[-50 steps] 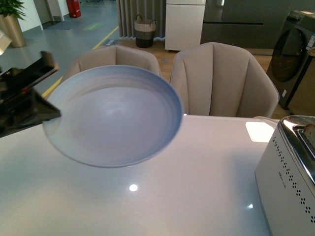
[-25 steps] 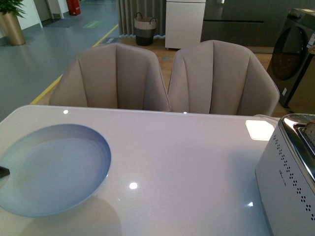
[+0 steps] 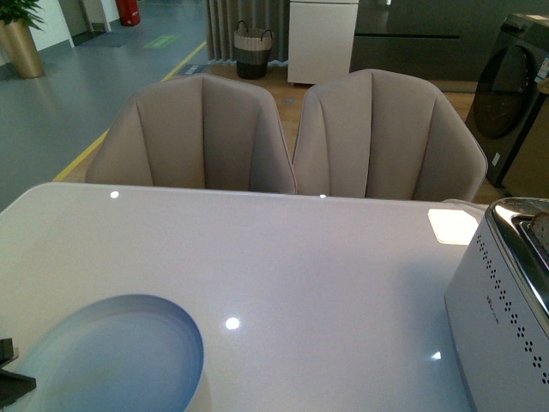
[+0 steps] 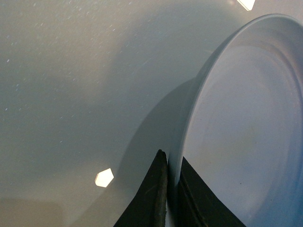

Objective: Left arm holds plate, right arm toasts bread

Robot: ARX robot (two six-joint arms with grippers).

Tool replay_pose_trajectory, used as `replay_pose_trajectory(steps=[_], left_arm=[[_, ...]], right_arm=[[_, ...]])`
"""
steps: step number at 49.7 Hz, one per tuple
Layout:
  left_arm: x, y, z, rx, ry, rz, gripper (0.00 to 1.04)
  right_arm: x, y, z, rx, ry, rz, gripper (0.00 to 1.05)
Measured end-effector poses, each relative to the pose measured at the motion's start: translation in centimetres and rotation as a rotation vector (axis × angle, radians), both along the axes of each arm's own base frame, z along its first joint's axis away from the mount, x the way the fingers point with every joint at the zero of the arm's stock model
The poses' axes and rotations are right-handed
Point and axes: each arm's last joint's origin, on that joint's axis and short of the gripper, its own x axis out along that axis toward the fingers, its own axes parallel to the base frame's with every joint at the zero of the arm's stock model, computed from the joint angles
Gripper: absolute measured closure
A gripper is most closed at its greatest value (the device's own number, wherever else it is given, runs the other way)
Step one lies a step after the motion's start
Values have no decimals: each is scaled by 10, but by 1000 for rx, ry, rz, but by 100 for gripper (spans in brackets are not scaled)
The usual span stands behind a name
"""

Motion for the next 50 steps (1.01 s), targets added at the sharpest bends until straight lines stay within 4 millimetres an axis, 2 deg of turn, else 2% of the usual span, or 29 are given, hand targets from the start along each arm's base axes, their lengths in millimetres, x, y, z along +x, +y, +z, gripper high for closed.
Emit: replay_pose_trajectory(steps=[8,22,32,41,46,50], left_arm=[[-11,3,-17,6,20,2,102],[-15,1,-29,2,-6,-12,102],[-16,-3,-29,15,-45,-26,102],[-19,-7,-29,8,-44,-39,75],[-20,-7,-23,8,-59,-41,54],[-17,-4,-10,12,-93,-31,36]], right_arm=[[0,0,0,0,0,0,9],[0,0,0,0,0,0,9],[0,0,0,0,0,0,9],[0,0,0,0,0,0,9],[0,0,0,0,0,0,9],[0,0,0,0,0,0,9]])
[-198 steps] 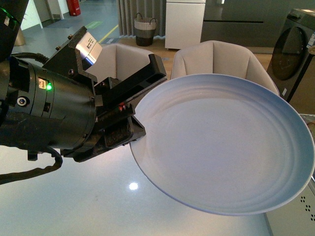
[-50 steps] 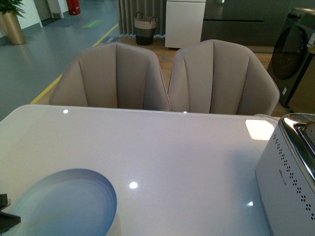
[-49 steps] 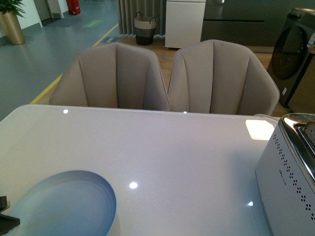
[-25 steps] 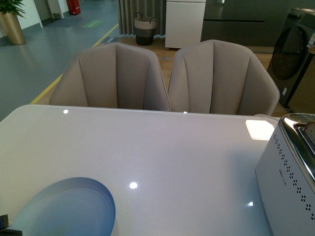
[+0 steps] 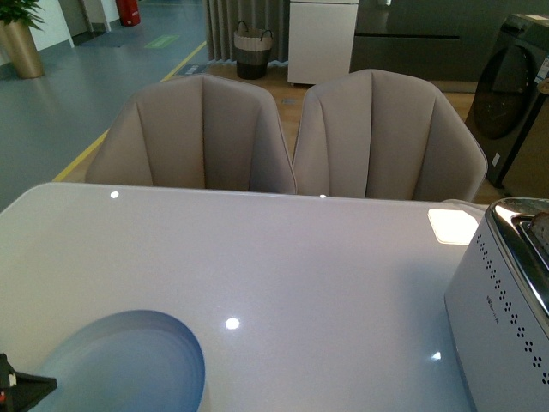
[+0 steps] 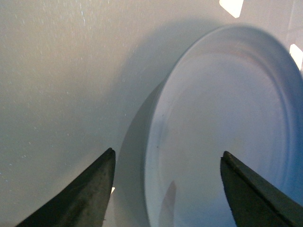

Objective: Left arm holds plate, right arm toasts bread

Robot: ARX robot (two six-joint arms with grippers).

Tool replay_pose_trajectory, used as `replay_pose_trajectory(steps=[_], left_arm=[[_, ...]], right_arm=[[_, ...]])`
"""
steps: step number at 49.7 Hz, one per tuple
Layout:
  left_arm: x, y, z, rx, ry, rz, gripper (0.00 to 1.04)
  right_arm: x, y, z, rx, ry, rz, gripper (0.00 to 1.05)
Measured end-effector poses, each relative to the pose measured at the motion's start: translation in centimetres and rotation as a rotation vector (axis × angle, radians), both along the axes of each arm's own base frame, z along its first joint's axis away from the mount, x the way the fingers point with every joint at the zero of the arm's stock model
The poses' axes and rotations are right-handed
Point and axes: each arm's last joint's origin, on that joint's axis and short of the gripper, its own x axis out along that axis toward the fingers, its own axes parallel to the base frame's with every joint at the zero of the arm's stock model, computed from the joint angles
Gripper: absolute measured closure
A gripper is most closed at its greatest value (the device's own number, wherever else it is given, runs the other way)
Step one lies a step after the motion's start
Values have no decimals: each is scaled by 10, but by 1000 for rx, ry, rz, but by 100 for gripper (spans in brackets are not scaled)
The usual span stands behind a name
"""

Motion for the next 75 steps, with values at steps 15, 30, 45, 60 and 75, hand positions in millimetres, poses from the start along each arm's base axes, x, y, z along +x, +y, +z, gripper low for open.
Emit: replay_pose_trajectory(steps=[15,30,45,60,75], left_arm=[[8,-13,99,101,-254,19,7],[-2,-77,200,148,-505,-68,7],[-37,-94,232,506,-913,156,51],[-76,-80,212,534,-903,148,102],[-107,-65,201,538,-904,143,102]], right_arm=[[0,0,0,0,0,0,9],[0,0,0,0,0,0,9],[0,0,0,0,0,0,9],[0,0,0,0,0,0,9],[0,0,0,0,0,0,9]])
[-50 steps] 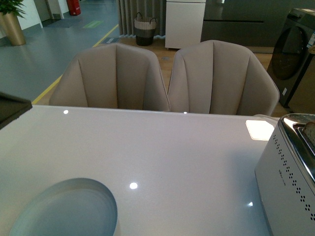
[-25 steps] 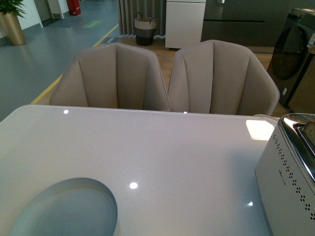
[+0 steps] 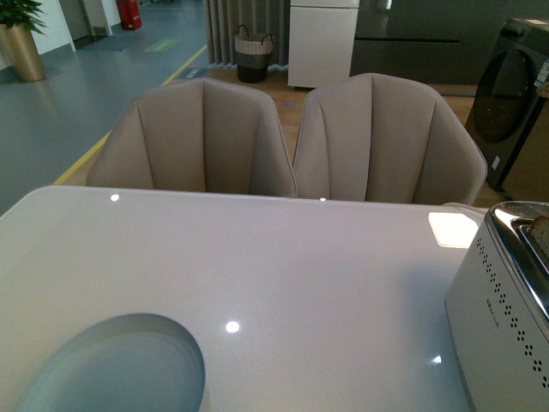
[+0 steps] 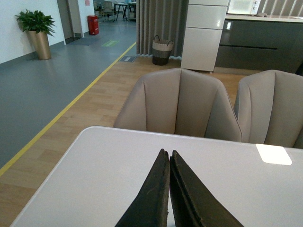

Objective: Left arm holds plate, right arm toasts bread

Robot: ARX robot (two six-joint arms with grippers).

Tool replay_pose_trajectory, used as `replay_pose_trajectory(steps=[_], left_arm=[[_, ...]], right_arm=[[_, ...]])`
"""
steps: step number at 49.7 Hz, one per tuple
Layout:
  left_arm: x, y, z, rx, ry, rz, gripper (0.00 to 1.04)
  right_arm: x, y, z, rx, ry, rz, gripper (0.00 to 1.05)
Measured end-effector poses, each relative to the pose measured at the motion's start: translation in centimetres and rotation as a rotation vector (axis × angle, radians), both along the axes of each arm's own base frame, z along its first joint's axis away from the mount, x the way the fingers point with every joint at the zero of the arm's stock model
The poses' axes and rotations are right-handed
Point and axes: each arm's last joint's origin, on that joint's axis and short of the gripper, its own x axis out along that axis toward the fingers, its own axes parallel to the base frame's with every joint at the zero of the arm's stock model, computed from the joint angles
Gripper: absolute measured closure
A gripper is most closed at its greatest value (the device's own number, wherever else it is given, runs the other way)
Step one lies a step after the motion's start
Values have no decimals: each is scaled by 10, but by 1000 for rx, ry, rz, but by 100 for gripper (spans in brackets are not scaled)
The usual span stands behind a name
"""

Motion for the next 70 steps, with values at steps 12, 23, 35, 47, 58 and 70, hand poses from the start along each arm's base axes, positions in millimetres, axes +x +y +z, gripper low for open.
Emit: replay_pose_trajectory(steps=[12,23,35,47,58,70], left_arm=[[-14,0,-11,0,0,0,102],[-25,0,-6,0,-15,0,102],[-33,0,-5,0,-22,1,102],[-40,0,-5,0,-23,0,102],[-44,0,-5,0,-22,0,102],[-56,0,-8,0,-15,0,102]], right_arm=[[0,0,0,0,0,0,9],[0,0,0,0,0,0,9],[0,0,0,0,0,0,9],[0,0,0,0,0,0,9],[0,0,0,0,0,0,9],[0,0,0,0,0,0,9]])
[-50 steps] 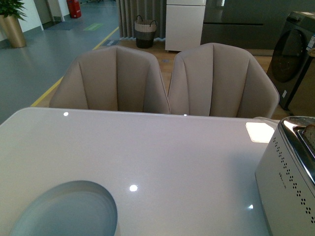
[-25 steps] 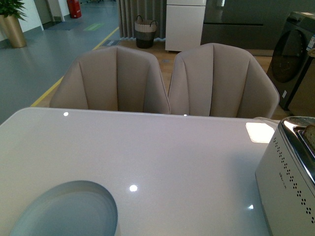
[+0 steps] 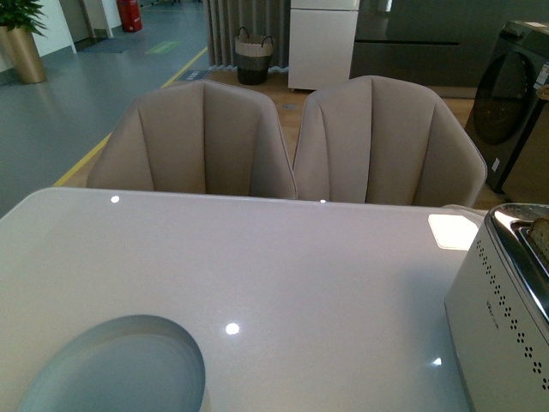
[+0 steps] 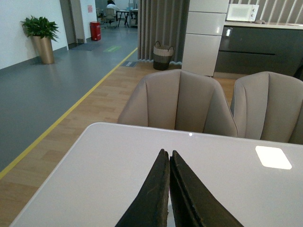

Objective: Left arm holds plate, right arm toasts bread

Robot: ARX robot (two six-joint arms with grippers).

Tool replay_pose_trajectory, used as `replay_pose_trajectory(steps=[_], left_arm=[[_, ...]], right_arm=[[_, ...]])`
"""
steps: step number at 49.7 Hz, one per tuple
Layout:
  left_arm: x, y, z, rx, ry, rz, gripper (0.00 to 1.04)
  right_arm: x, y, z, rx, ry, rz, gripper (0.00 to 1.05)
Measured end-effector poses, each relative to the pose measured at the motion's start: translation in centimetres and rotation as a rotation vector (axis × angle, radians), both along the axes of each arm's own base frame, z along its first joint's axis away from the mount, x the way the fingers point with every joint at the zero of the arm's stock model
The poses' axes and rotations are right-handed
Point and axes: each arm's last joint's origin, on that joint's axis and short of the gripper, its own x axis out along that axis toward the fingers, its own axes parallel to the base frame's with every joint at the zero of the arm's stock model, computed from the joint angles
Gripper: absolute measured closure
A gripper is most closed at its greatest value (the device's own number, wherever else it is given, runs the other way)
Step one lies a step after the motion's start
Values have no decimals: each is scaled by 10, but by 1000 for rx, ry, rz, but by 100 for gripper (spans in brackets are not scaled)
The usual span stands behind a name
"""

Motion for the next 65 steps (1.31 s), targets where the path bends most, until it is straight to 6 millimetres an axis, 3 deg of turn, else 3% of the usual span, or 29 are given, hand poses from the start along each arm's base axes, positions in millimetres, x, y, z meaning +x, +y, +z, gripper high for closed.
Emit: replay_pose_trajectory(steps=[14,20,24,40,65], left_arm=[[0,0,0,0,-2,0,100],[0,0,0,0,-2,0,81],[0,0,0,0,-2,0,59],[0,0,0,0,-2,0,6],[0,0,0,2,-2,0,7]], right_arm=[[0,0,0,0,0,0,9],[0,0,0,0,0,0,9],[0,0,0,0,0,0,9],[0,0,0,0,0,0,9],[0,0,0,0,0,0,9]])
